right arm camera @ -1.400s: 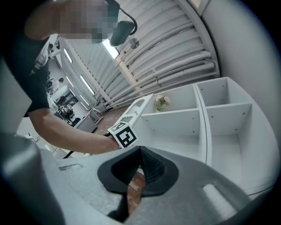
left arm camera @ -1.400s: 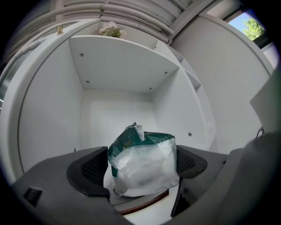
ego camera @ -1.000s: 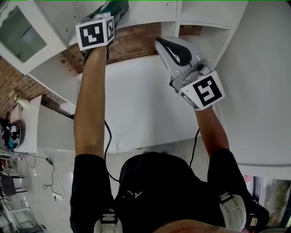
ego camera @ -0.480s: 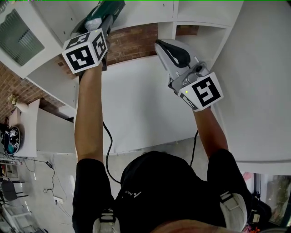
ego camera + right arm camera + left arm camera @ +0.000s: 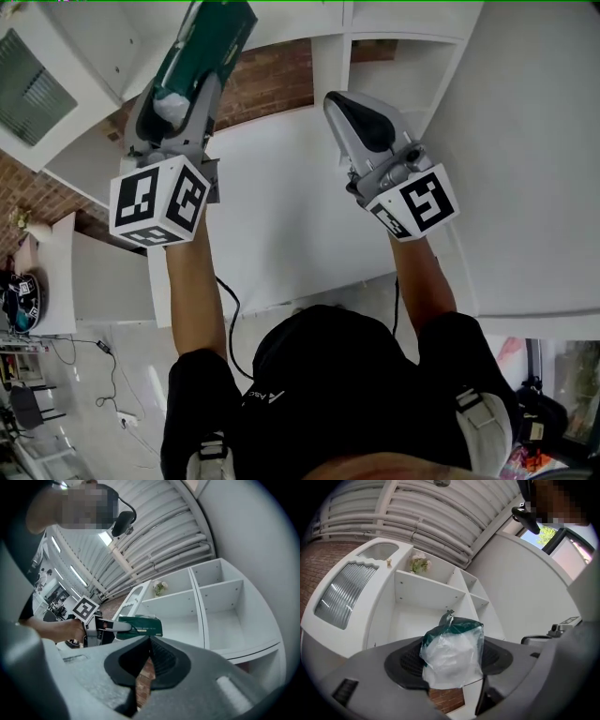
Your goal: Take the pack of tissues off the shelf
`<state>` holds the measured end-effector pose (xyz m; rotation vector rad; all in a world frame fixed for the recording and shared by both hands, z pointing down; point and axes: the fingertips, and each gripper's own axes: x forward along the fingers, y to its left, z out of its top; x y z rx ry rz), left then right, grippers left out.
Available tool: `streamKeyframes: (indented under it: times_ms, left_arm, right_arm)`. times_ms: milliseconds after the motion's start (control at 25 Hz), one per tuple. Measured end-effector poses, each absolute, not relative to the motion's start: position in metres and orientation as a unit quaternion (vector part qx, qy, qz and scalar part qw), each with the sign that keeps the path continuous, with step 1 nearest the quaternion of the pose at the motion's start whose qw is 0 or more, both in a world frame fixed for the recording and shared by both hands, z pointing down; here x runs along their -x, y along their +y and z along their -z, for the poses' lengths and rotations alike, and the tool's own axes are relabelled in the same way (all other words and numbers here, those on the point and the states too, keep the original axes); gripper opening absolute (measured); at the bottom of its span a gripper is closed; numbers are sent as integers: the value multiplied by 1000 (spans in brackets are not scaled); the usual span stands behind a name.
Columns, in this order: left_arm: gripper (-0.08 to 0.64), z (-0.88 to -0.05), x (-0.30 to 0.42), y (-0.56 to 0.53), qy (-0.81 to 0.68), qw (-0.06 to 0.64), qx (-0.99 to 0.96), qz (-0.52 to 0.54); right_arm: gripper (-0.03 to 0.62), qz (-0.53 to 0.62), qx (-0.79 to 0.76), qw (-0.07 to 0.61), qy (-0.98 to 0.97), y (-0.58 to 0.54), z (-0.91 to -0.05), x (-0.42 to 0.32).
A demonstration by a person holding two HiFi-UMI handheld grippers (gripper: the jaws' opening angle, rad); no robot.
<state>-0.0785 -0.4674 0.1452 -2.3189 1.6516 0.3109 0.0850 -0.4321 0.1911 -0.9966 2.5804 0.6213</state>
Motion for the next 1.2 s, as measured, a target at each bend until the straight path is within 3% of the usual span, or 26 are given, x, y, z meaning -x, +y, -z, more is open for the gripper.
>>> streamKeyframes:
  times_ms: [1200]
  left_arm:
    - [296, -182, 71, -422, 548, 122, 818, -126]
  right_arm:
    - [0, -206, 388, 134, 888, -407, -236, -96]
